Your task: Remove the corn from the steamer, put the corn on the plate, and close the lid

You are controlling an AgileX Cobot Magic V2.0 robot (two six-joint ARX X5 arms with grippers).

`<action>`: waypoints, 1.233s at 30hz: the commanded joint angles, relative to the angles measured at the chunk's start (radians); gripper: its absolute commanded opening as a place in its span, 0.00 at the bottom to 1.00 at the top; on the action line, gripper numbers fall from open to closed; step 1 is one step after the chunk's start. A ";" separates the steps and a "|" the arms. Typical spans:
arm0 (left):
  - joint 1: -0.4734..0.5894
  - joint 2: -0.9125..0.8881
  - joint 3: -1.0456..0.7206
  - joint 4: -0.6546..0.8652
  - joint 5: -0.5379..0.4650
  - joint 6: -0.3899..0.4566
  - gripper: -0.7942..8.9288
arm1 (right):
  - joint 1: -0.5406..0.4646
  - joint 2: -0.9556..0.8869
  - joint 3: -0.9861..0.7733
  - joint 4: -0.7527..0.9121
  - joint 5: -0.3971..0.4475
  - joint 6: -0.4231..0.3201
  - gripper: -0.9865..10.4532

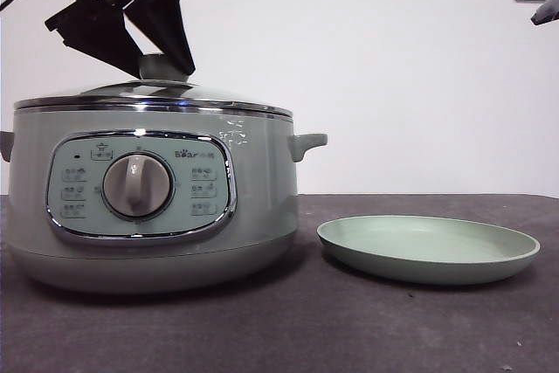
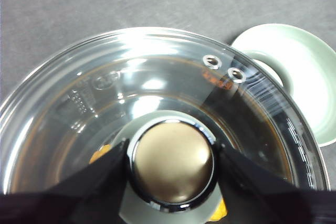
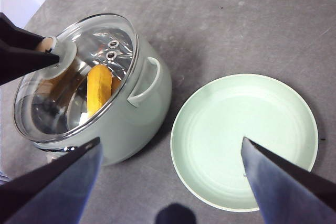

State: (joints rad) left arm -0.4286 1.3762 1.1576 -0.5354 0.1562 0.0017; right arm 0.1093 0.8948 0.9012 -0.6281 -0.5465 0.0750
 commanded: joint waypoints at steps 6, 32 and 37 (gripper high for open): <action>0.002 -0.021 0.040 -0.007 -0.001 0.003 0.07 | 0.037 0.020 0.005 0.056 0.005 0.037 0.47; 0.003 -0.707 0.089 -0.223 -0.575 0.029 0.07 | 0.713 1.105 0.962 -0.193 0.395 -0.152 0.47; 0.003 -0.721 0.089 -0.258 -0.576 0.029 0.07 | 0.752 1.200 1.019 -0.196 0.479 -0.190 0.47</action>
State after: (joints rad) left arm -0.4274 0.6605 1.2312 -0.8307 -0.4141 0.0193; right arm 0.8570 2.0758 1.9156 -0.8276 -0.0746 -0.0917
